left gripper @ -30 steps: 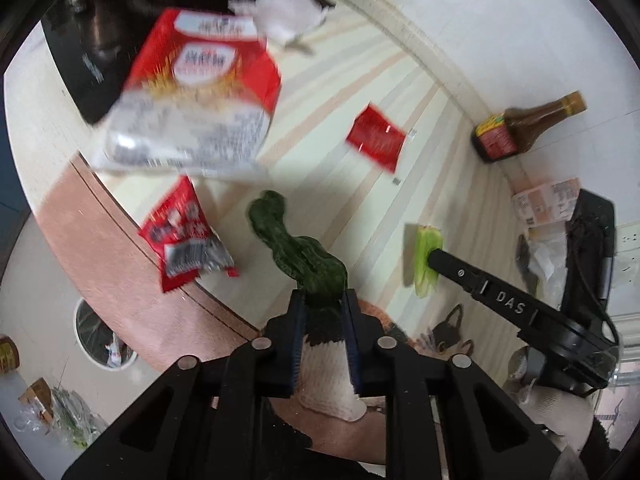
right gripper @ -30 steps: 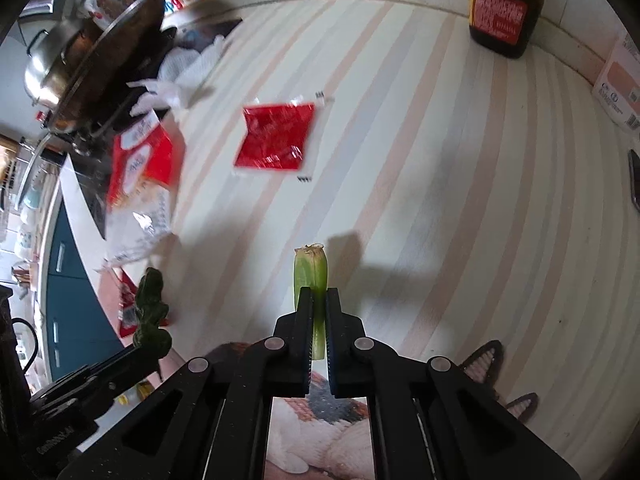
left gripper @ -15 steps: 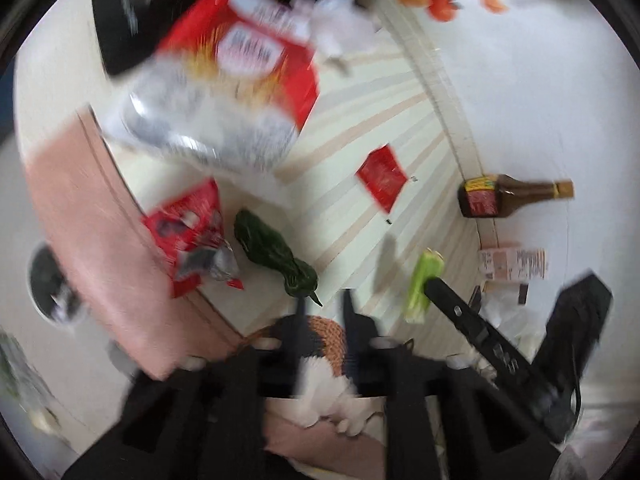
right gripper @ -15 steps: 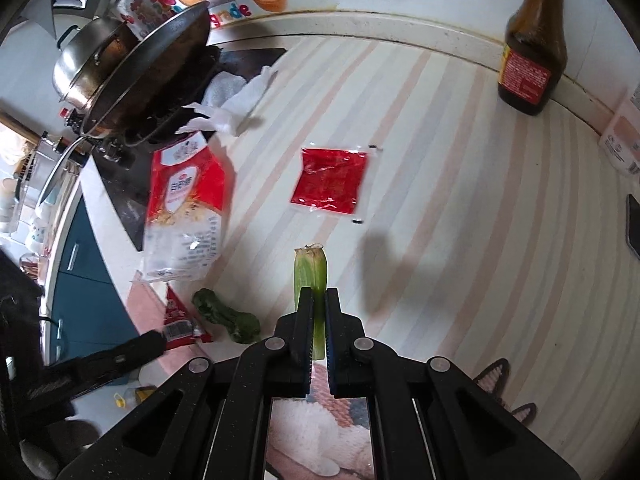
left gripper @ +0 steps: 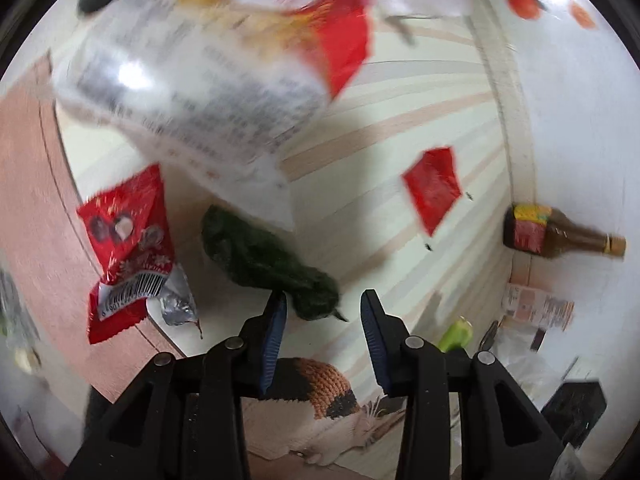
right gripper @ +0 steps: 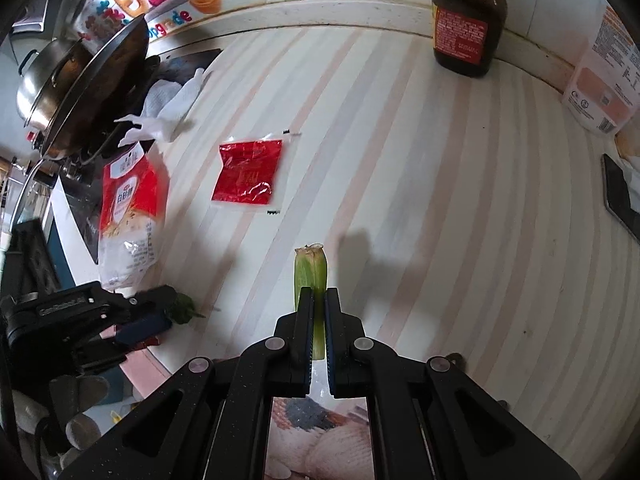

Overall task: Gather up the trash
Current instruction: 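Close the left tool on the green pepper and lift it while the right tool holds the celery, then carry the pepper and celery down over the white bin and open both tools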

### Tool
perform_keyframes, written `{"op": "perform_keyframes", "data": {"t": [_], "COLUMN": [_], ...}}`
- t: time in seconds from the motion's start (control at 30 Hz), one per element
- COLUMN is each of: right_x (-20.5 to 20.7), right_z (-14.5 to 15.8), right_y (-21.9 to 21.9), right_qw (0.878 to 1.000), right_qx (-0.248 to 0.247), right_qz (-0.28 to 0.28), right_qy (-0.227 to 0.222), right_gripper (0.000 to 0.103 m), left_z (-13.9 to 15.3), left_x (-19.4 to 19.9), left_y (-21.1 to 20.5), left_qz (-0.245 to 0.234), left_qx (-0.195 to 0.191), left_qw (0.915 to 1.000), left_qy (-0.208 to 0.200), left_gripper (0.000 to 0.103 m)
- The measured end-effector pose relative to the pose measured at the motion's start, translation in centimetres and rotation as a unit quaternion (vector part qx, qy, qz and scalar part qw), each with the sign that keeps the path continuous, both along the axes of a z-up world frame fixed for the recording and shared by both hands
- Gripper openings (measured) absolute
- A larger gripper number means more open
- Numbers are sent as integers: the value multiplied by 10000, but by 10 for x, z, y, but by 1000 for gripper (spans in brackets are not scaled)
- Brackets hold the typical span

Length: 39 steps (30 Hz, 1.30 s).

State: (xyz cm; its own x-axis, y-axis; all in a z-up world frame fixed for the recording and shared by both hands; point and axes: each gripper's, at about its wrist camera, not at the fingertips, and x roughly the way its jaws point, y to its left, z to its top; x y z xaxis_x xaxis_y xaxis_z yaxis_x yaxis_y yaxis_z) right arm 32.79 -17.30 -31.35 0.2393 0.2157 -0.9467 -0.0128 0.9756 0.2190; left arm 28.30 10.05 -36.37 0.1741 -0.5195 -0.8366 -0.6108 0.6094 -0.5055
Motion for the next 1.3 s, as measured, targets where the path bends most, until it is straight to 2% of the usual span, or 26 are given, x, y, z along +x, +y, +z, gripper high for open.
{"op": "perform_keyframes", "data": {"t": [0.1,0.17,0.23,0.27,0.37,0.63,0.83,1.13,1.3], "right_x": [4,6,7,8,7,3,-1,-10,-21], "right_z": [2,0,-2,-3,-4,1,13,49,66], "right_y": [0,0,0,0,0,1,10,52,97], "right_qw": [10000,10000,10000,10000,9999,9998,9998,9974,9927], "right_qx": [-46,-67,-82,-94,-116,-163,-87,202,386], "right_qz": [9,2,-20,-26,-30,-31,39,474,963], "right_qy": [-58,-51,-25,-14,2,-50,-182,-513,-619], "right_gripper": [5,5,5,5,5,5,5,5,5], "left_z": [-7,-6,-3,-2,3,30,75,151,169], "left_x": [-2,0,2,3,4,-10,-18,-47,-87], "left_y": [6,4,-2,-5,-13,-18,-16,20,69], "left_qz": [290,208,64,-22,-355,-892,-1111,-848,-348], "left_qx": [-89,1,195,323,619,1062,1330,1604,1787], "left_qw": [9995,9997,9997,9994,9974,9890,9783,9635,9617], "left_qy": [85,147,138,139,-75,-510,-1138,-1970,-2047], "left_gripper": [36,36,32,24,21,21,21,21,21]}}
